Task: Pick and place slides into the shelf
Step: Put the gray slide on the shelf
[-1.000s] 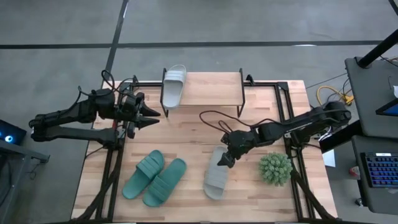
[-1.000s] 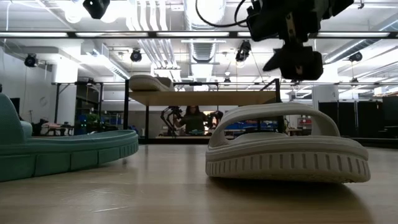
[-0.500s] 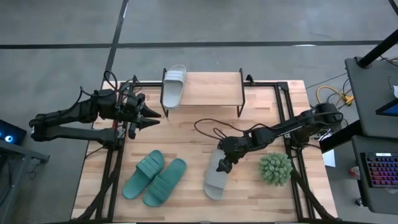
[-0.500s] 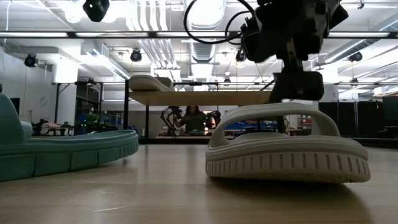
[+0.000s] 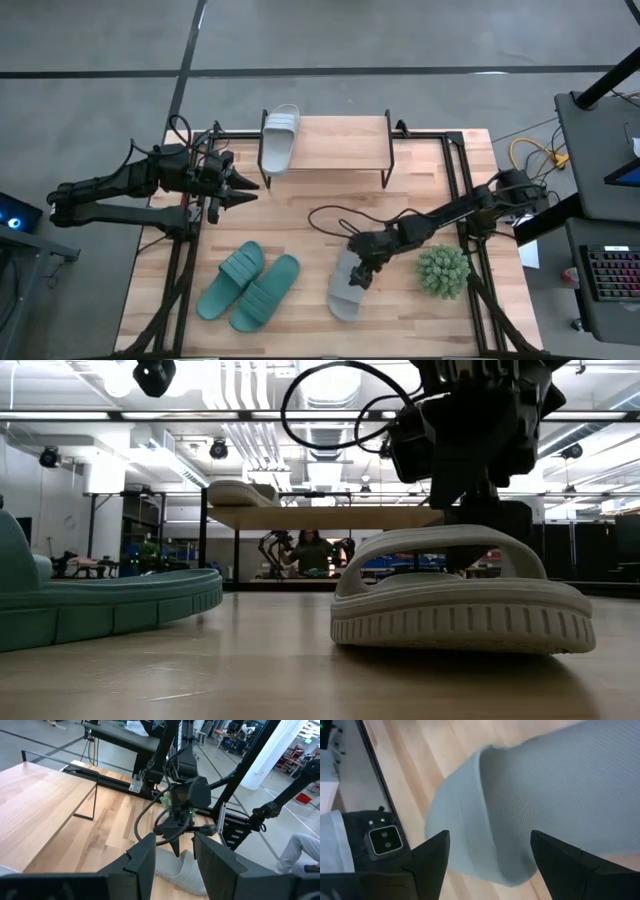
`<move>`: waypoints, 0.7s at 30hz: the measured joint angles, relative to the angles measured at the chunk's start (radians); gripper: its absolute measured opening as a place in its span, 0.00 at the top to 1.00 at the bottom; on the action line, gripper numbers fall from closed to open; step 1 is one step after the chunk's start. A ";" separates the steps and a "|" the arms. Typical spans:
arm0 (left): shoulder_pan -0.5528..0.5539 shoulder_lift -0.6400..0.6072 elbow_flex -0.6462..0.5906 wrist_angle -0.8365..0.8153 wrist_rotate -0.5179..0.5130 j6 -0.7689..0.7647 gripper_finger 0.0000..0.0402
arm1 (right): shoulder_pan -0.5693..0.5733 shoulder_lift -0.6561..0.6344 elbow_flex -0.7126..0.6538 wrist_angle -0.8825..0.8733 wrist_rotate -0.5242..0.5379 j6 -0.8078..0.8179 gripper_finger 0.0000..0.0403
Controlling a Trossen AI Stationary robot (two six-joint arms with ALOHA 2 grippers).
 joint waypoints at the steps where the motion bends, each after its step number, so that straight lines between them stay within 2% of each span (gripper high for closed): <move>1: 0.000 0.000 0.000 -0.003 0.000 0.000 0.69 | 0.002 0.003 0.000 0.009 -0.002 0.000 0.33; 14: 0.001 0.013 0.000 0.000 0.000 0.006 0.69 | 0.018 0.008 0.001 0.035 -0.021 -0.018 0.39; 21: 0.001 0.020 0.000 -0.002 0.000 0.009 0.69 | 0.024 0.008 0.004 0.028 -0.028 -0.050 0.48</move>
